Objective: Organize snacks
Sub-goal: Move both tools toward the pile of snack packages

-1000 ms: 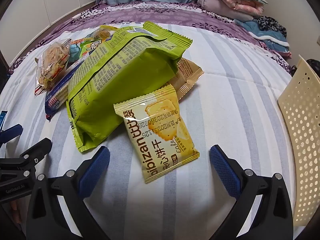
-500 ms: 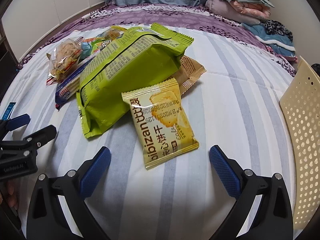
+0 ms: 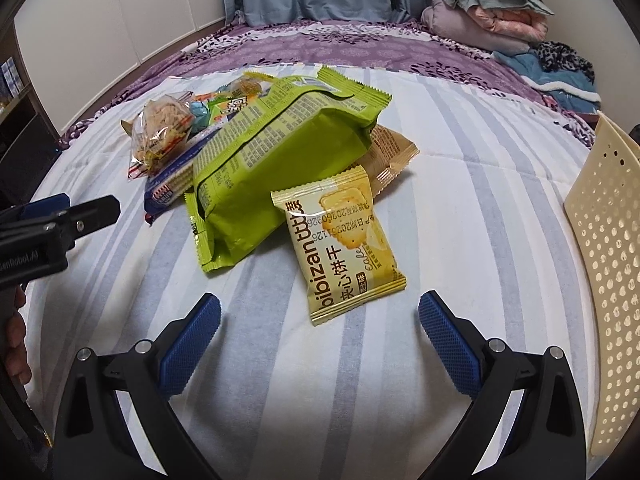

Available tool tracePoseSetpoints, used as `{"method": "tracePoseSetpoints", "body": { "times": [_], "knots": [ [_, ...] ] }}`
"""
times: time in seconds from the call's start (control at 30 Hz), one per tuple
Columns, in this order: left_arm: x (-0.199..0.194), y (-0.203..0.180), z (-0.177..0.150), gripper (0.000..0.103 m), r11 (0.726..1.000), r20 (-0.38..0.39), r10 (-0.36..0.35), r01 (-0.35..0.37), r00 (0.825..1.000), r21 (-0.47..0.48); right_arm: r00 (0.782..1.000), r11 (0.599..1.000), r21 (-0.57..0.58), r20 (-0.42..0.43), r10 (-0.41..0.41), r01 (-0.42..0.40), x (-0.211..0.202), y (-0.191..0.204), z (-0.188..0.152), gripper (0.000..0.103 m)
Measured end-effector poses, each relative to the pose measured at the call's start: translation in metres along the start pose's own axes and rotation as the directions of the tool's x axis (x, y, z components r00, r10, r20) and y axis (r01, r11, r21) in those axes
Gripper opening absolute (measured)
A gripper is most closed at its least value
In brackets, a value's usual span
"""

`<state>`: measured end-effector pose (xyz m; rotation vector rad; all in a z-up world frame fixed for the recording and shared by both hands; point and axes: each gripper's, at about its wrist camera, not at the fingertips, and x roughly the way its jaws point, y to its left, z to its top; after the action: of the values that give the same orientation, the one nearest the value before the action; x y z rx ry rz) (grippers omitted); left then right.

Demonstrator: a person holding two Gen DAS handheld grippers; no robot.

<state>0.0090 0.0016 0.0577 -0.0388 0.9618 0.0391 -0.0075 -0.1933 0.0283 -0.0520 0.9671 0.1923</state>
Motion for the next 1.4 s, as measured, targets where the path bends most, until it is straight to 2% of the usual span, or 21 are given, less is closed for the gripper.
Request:
{"method": "tracePoseSetpoints", "body": {
  "times": [0.33,0.5,1.1,1.4],
  "knots": [
    [-0.011,-0.004,0.015,0.101,1.0,0.039,0.013,-0.013,0.999,0.005,0.993,0.999,0.032,0.115,0.025,-0.029,-0.026,-0.006,0.016,0.098],
    [-0.01,-0.006,0.021,0.101,1.0,0.046,0.014,-0.014,0.999,0.003,0.989,0.998,0.048,0.146,0.033,-0.04,-0.032,-0.01,0.023,0.098],
    [-0.001,-0.003,0.037,0.101,1.0,0.049,0.012,-0.011,0.999,-0.017,0.988,0.997,0.056,0.147,0.041,-0.049,-0.026,-0.009,0.024,0.098],
    [0.015,-0.001,0.054,0.101,0.996,0.039,-0.032,0.035,0.999,-0.076,0.991,0.997,0.052,0.13,0.044,-0.051,-0.018,-0.007,0.023,0.098]
  ]
}}
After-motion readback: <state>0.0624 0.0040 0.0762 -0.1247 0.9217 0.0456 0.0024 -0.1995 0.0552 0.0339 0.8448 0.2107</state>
